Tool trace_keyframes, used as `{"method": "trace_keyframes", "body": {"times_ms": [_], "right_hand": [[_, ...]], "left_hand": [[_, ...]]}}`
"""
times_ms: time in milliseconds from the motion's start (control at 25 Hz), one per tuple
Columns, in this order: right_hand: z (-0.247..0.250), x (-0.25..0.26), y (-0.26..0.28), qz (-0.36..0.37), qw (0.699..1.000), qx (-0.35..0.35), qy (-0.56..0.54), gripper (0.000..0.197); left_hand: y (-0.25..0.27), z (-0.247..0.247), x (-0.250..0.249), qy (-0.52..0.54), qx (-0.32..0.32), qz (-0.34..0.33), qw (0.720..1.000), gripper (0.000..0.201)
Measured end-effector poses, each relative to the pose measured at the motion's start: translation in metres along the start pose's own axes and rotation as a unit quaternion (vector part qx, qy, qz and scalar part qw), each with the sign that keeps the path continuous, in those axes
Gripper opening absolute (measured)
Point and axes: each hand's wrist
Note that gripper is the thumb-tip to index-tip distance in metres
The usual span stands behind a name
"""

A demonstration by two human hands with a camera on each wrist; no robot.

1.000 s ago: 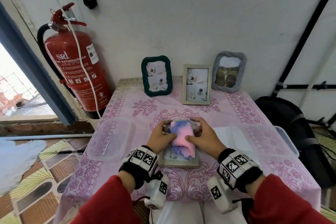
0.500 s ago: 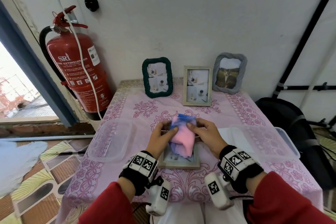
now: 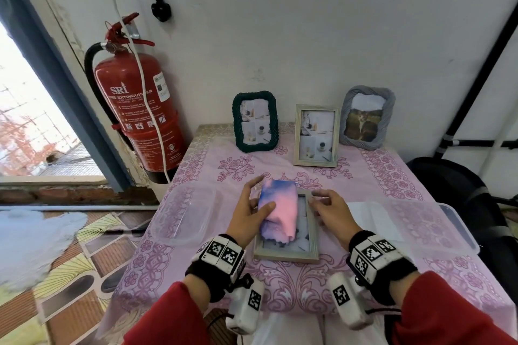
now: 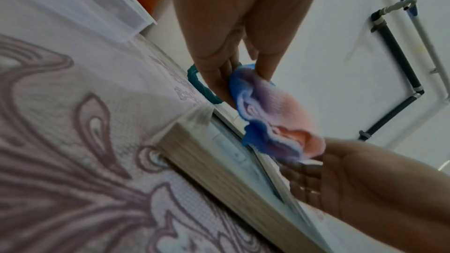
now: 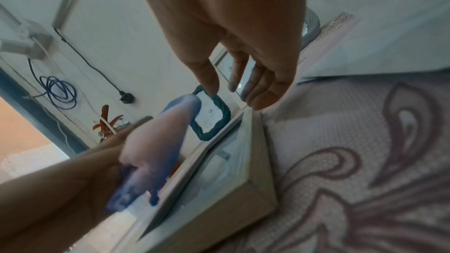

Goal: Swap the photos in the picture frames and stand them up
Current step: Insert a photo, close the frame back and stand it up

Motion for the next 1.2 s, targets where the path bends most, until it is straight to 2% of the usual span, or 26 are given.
{"method": "trace_keyframes", "body": {"times_ms": [120,240,360,520,640,720,960,1200], "right_hand": [[0.002,-0.012,-0.002,-0.015,0.998,0.004,0.066,0.049],[0.002,-0.017,0.000,-0.019,0.993,0.043,0.110,0.068],[0.004,-0.015,0.002,0.001,0.985,0.073,0.158,0.067],[0.007,-0.012,0.006,0.002,0.983,0.086,0.164,0.064],[0.008,-0.012,0.009,0.016,0.979,0.090,0.184,0.064],[0.008,-0.011,0.010,0.020,0.978,0.090,0.187,0.063],[0.010,-0.013,0.009,0.019,0.976,0.092,0.198,0.062],[0.010,-0.018,0.008,0.023,0.975,0.084,0.204,0.060]], "left_hand": [[0.000,0.018,-0.004,-0.094,-0.030,-0.032,0.995,0.024],[0.000,0.042,-0.014,-0.090,-0.058,-0.022,0.994,0.019],[0.003,0.075,-0.027,-0.071,-0.088,-0.023,0.993,0.019],[0.007,0.121,-0.038,-0.156,-0.144,-0.043,0.976,0.022],[0.008,0.149,-0.039,-0.195,-0.163,-0.009,0.967,0.028],[0.010,0.161,-0.036,-0.242,-0.145,0.017,0.959,0.036],[0.016,0.162,-0.019,-0.352,-0.006,0.068,0.933,0.056],[0.010,0.159,-0.001,-0.333,0.022,0.112,0.936,0.055]]}}
Point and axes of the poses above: each hand's wrist, its own y-axis away from the middle knuckle, its own z-axis out of the back of the hand, x = y × z, and after that the axes turned 9 degrees about -y, right-handed
